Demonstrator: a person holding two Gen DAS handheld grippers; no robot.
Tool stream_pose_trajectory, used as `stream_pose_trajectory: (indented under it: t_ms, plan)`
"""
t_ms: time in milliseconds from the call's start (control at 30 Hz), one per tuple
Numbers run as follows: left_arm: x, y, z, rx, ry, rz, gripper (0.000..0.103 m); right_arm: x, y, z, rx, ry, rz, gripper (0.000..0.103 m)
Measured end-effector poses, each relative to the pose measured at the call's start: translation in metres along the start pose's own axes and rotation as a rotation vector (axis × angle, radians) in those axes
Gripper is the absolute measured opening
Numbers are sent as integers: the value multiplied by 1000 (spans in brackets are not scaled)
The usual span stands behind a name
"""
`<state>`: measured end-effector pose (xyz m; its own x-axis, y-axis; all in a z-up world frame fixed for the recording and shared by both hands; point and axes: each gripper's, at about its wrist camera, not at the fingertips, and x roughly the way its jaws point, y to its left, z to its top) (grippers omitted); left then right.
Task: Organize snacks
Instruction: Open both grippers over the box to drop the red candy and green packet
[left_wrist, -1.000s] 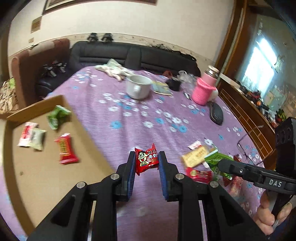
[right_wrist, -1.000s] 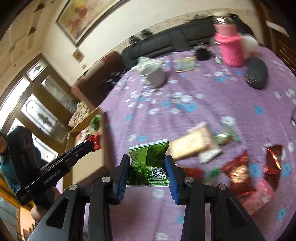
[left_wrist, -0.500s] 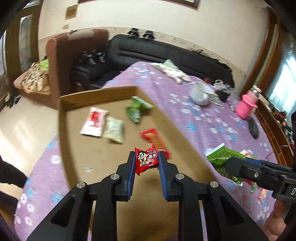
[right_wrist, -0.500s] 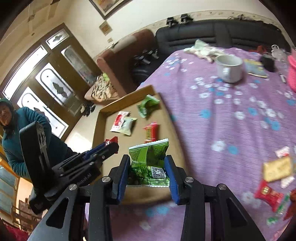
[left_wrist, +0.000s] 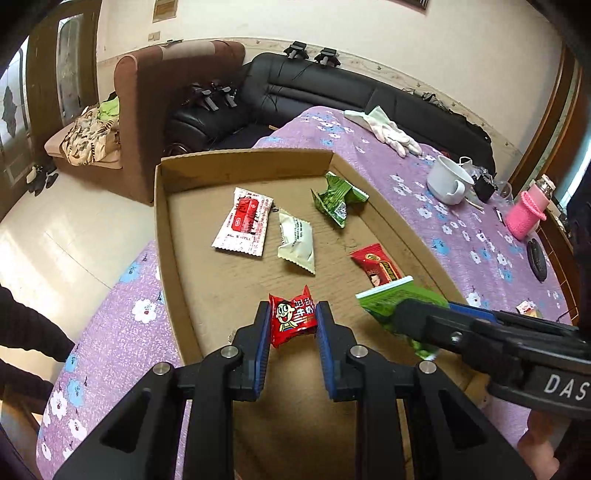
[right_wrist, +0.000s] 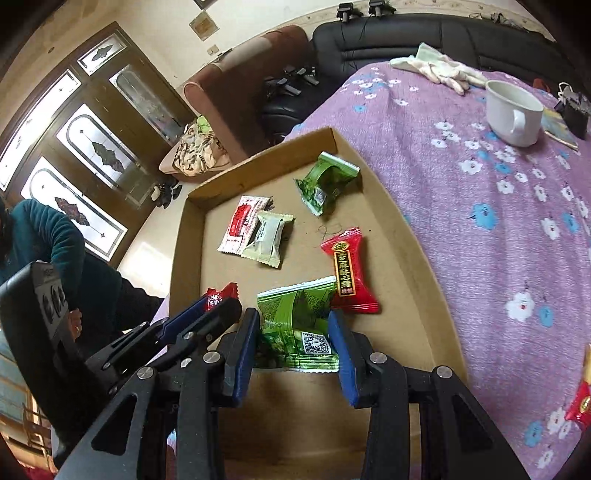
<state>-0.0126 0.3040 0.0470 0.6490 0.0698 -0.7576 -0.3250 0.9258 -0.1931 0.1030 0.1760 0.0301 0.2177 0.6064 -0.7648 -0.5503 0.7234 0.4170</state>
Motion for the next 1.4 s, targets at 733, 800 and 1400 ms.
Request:
stream_pose_trajectory:
  t_ms: [733,800,1400]
  plan:
    - [5,0,-4,-2,19,17,26,2,-16,-4,54,10,29,44]
    - [5,1,-4,-11,22,11,27,-2,-16,-5,56,2,35,44]
    - [-27,-37,-5,40,-10,-32,32,-78,-67,-37,106,-81,69,43]
